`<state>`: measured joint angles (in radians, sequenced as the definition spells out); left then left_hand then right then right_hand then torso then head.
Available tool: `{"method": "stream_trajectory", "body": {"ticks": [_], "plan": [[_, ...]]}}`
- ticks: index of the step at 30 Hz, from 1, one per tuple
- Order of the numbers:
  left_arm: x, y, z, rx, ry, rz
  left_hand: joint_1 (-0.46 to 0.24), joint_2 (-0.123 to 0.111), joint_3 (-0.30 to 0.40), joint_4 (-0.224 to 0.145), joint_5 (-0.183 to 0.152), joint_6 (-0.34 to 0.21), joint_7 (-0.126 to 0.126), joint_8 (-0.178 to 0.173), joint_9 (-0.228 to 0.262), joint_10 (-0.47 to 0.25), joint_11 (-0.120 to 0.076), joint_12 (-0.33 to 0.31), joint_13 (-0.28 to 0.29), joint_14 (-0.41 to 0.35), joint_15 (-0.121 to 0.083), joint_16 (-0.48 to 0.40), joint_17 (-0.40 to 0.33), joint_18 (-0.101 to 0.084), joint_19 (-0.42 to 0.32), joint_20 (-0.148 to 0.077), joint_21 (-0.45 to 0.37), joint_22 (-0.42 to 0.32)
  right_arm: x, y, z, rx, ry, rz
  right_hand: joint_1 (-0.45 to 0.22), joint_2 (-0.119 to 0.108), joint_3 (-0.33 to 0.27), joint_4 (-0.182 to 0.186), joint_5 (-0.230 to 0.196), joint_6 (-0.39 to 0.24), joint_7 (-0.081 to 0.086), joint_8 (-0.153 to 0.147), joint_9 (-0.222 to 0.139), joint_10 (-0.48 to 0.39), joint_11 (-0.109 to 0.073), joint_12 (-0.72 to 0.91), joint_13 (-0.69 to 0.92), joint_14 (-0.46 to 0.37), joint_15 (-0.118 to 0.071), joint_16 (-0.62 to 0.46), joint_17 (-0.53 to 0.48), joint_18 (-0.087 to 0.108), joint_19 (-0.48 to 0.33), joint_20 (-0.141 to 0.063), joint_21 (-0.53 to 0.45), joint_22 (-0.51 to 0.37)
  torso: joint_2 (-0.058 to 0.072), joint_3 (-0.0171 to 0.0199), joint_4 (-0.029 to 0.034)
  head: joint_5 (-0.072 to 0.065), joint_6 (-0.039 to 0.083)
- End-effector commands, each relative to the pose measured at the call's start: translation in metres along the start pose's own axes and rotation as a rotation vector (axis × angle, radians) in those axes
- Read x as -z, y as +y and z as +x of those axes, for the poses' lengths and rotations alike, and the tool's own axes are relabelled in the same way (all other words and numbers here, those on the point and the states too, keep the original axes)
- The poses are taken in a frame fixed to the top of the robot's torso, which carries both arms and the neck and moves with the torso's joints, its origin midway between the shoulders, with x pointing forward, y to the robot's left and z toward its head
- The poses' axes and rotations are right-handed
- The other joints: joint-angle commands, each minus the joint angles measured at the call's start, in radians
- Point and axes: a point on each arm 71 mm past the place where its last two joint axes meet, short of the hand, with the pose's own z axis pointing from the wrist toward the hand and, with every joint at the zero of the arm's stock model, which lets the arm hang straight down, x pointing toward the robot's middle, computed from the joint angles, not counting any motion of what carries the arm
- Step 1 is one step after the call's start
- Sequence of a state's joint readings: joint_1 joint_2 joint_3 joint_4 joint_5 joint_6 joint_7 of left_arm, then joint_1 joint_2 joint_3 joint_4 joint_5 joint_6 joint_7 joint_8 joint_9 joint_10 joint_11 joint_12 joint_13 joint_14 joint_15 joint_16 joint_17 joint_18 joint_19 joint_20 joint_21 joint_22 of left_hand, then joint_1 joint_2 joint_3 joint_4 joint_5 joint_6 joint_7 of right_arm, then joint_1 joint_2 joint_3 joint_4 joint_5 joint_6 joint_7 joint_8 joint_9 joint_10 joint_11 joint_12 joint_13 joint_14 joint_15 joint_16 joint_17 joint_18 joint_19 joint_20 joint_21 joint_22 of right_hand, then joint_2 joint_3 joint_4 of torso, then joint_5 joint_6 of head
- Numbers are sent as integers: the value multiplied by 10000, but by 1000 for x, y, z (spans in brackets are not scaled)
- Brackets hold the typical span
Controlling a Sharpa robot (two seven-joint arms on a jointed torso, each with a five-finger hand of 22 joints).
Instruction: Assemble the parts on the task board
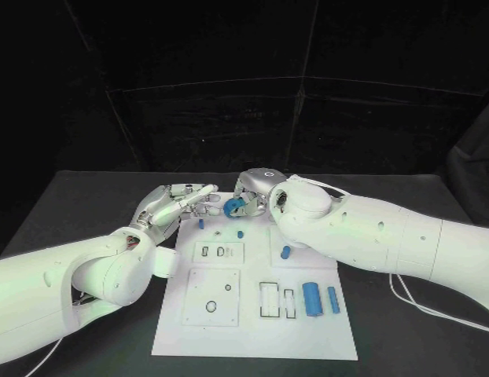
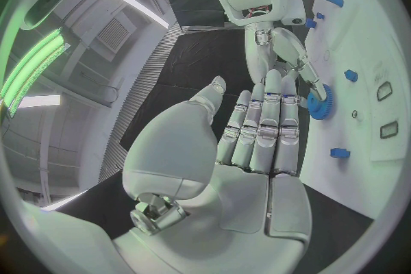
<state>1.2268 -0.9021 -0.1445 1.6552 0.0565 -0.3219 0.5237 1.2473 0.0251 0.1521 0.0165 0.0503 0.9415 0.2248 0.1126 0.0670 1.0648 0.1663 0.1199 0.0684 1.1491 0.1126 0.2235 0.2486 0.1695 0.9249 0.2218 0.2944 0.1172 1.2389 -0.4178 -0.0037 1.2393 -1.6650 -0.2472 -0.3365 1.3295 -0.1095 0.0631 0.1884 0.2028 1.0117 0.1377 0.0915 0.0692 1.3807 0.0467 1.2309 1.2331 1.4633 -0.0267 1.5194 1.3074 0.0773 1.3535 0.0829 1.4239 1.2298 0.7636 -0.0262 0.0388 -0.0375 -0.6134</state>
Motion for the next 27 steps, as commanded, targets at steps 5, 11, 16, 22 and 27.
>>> {"method": "stream_trajectory", "body": {"ticks": [5,11,16,22,27], "plan": [[-1,-1,1,37,110,54,62,62,3,-75,2,-45,17,-51,-6,-57,-4,-67,-9,-84,-11,-32,14,139,-36,39,-54,-15,0,1,3,202,294,-109,-369,-231,-286,289,-190,-275,68,-210,1,-118,123,-145,-59,825,139,18,1460,-57,-13,142,-10,-50,-2,0,0,1,-19],[-1,-1,1,38,111,53,62,64,5,-83,2,-50,16,-56,-7,-64,-3,-73,-10,-85,-10,-41,18,140,-37,40,-58,-19,0,1,3,194,298,-100,-421,-277,-414,427,-237,-363,100,-251,1,-141,154,-170,-66,826,167,19,1469,-54,-22,170,-18,-60,-4,-2,1,-5,-30],[-1,-1,1,35,106,51,62,64,5,-83,2,-50,16,-56,-7,-64,-3,-73,-10,-85,-10,-41,18,140,-37,40,-58,-19,1,1,3,176,292,-128,-417,-252,-423,456,-225,-357,100,-245,6,-129,156,-149,-43,826,171,20,1472,-55,-16,175,-15,-50,1,0,4,-3,-27],[-1,-1,1,33,102,51,62,64,5,-83,2,-50,16,-56,-7,-64,-3,-73,-10,-85,-10,-41,18,140,-37,40,-58,-19,3,1,2,131,217,-209,-343,-174,-423,479,-193,-277,81,-202,32,-93,145,-90,20,830,169,27,1492,-62,11,182,2,-8,4,6,2,9,-48],[-1,-1,0,28,92,52,62,64,5,-83,2,-50,16,-56,-7,-64,-3,-73,-10,-85,-10,-41,18,140,-37,40,-58,-19,4,1,2,85,162,-269,-287,-100,-419,484,-161,-203,59,-171,50,-63,126,-47,67,835,157,36,1515,-70,41,178,22,39,-1,1,-4,1,-49]]}}
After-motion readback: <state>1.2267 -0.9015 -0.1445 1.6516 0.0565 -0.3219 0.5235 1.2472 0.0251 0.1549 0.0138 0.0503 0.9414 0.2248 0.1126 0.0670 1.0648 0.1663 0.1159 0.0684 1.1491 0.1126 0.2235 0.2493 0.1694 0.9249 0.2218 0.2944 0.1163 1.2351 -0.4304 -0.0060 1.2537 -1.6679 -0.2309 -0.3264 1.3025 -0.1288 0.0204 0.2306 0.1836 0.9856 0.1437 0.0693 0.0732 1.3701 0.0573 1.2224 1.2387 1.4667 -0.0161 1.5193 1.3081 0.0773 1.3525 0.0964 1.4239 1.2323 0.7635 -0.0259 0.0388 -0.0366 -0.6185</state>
